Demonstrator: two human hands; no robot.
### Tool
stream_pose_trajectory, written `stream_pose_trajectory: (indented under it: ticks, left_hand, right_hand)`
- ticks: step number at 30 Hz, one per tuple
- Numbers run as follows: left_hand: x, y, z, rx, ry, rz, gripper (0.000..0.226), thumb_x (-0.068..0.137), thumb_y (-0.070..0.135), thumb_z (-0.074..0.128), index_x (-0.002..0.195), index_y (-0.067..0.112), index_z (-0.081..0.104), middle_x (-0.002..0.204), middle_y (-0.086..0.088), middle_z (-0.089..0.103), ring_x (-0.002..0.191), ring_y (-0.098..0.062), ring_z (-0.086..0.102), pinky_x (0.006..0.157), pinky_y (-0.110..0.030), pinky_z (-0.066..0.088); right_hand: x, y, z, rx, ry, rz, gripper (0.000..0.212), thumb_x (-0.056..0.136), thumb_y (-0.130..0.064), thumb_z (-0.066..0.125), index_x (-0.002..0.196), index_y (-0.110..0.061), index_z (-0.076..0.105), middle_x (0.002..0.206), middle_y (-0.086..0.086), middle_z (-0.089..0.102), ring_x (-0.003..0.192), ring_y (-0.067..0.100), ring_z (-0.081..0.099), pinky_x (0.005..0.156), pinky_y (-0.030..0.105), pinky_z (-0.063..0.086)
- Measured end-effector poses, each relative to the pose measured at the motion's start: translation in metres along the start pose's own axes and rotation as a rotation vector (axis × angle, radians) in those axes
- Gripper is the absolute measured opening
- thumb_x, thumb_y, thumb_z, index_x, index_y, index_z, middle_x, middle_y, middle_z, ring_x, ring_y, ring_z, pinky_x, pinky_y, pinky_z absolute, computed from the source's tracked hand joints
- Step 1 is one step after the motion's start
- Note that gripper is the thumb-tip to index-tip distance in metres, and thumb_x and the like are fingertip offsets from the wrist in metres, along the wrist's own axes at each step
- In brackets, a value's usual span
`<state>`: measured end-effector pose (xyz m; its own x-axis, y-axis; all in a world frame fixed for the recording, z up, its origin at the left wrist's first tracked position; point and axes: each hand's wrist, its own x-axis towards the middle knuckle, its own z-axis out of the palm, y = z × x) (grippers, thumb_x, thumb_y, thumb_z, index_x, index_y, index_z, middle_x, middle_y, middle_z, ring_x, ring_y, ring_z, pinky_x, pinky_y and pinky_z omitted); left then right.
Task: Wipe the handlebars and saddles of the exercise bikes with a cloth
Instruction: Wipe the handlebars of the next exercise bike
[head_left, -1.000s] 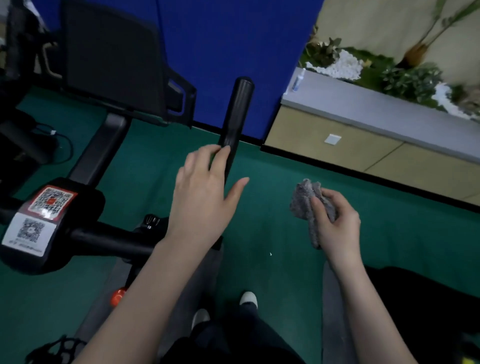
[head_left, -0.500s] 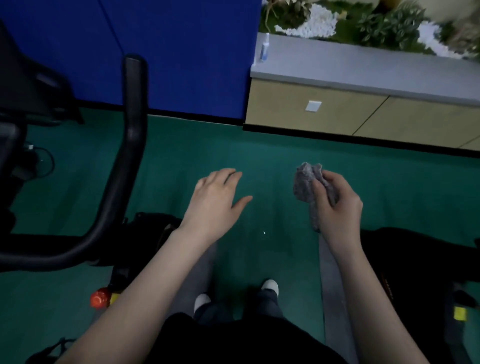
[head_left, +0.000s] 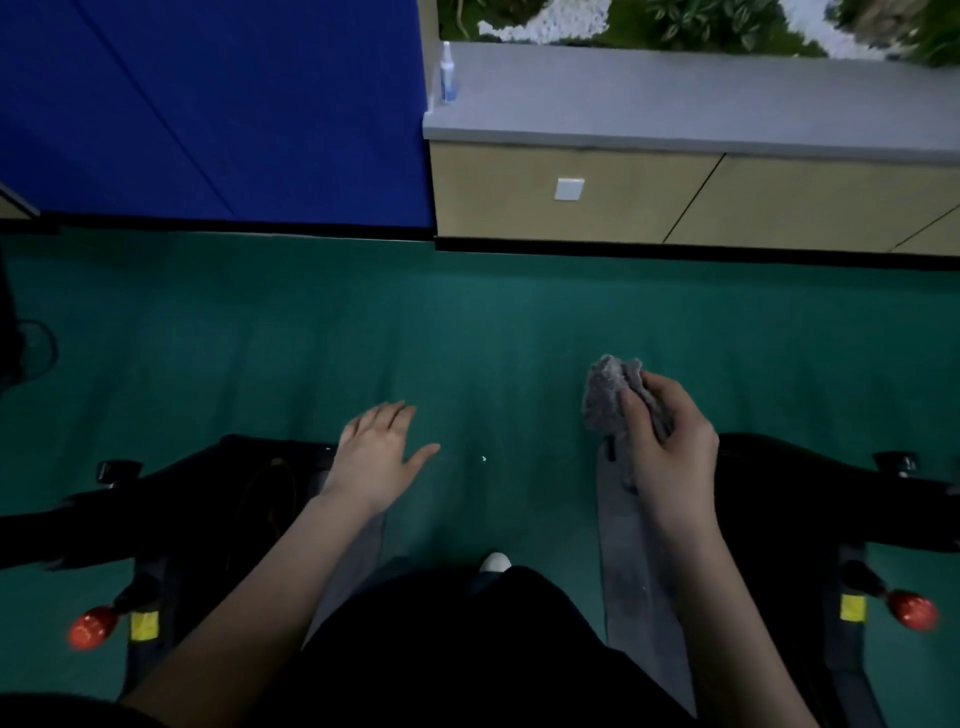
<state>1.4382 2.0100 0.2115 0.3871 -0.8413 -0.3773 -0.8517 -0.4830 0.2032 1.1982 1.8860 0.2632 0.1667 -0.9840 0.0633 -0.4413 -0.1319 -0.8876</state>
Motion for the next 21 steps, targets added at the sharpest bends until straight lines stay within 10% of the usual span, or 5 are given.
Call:
stream_pose_trajectory:
  ticks: [12,21]
  left_hand:
    - [0.079,0.006,-0.023,-0.05,0.081,-0.052,0.068,0.094,0.06,0.032,0.15,0.021,0.023,0.156,0.006,0.024,0.146,-0.013,0.01,0.118,-0.044,-0.001]
    - [0.194,-0.035,-0.075,-0.18,0.115,-0.093,0.069,0.095,0.058,0.034,0.15,0.019,0.021,0.157,0.0,0.022,0.145,-0.017,0.016,0.115,-0.039,0.018]
  right_hand:
    - [0.099,-0.017,0.021,-0.08,-0.107,-0.139,0.017,0.09,-0.014,0.063,0.106,-0.009,0.067,0.089,-0.019,0.062,0.085,-0.028,0.051,0.072,-0.005,0.036]
    - [0.218,-0.066,0.112,-0.15,-0.173,-0.208,0.021,0.089,-0.011,0.063,0.109,-0.006,0.067,0.09,-0.024,0.058,0.083,-0.033,0.047,0.071,-0.008,0.033]
